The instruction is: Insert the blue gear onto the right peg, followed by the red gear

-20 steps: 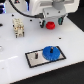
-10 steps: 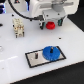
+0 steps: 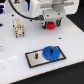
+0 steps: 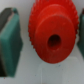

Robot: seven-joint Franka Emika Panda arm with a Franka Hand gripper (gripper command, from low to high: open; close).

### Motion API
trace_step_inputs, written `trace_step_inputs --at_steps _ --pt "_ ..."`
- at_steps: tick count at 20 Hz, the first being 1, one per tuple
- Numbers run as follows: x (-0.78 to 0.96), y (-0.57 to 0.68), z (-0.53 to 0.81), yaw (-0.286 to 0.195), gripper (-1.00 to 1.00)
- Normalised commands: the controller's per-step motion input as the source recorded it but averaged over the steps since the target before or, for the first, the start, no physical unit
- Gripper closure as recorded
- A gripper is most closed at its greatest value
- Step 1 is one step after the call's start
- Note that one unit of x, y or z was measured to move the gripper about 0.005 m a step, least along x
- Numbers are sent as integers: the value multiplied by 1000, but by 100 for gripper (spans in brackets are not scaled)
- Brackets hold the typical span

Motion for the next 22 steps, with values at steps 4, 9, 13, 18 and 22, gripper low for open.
trace_step_inputs --at_steps 4,9,13,18,22 --pt "16 10 272 0 100" --pt "228 25 633 0 100" --pt "456 -69 719 0 100" --pt "625 -178 631 0 100" --pt "713 -145 588 0 100"
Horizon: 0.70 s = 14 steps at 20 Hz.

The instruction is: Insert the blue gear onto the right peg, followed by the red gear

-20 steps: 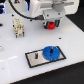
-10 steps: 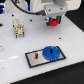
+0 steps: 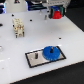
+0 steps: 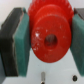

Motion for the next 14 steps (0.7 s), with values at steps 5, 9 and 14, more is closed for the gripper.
trace_step_inputs --at_steps 5,9,14 --pt "790 -64 484 0 100" --pt "772 -24 441 0 100" --pt "791 -42 388 0 100"
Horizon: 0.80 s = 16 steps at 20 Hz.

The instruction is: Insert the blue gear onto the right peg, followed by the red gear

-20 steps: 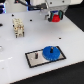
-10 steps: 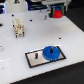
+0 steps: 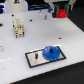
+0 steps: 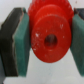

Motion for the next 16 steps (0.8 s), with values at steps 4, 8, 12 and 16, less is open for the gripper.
trace_step_inputs --at_steps 4,8,12,16 --pt "798 -81 334 0 100" --pt "802 -91 310 0 100" --pt "795 -125 262 0 100" --pt "779 -195 197 0 100"
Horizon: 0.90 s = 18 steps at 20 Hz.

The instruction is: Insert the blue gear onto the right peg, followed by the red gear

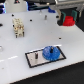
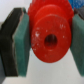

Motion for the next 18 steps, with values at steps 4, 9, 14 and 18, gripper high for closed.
trace_step_inputs --at_steps 4,9,14,18 --pt "727 -247 128 0 100" --pt "650 -252 63 0 100" --pt "589 -241 16 0 100" --pt "425 -241 5 0 100"
